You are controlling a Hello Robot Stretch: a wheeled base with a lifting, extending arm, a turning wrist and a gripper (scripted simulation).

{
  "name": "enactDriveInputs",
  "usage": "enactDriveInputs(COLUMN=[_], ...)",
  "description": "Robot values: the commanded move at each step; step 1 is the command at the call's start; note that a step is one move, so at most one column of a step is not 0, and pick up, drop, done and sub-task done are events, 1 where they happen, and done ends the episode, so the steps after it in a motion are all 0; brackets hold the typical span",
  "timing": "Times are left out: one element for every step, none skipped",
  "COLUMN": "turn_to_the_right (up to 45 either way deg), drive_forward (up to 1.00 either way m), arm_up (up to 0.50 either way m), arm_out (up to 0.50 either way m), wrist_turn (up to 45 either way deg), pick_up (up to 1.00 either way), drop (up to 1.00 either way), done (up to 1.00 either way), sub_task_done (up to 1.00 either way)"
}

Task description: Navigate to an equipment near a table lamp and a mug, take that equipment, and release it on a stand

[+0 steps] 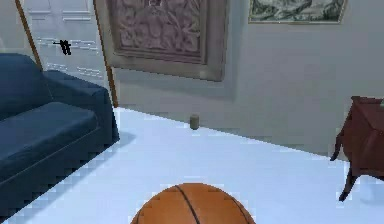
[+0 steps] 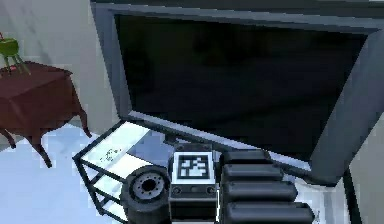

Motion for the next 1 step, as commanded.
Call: enactDriveInputs(turn_to_the_right=[-42.0], drive_forward=[0.0], arm_up=[0.0], arm_out=[0.0], wrist_turn=[0.0], pick_up=[0.0], drop=[0.0], done=[0.0], sub_task_done=[0.0])
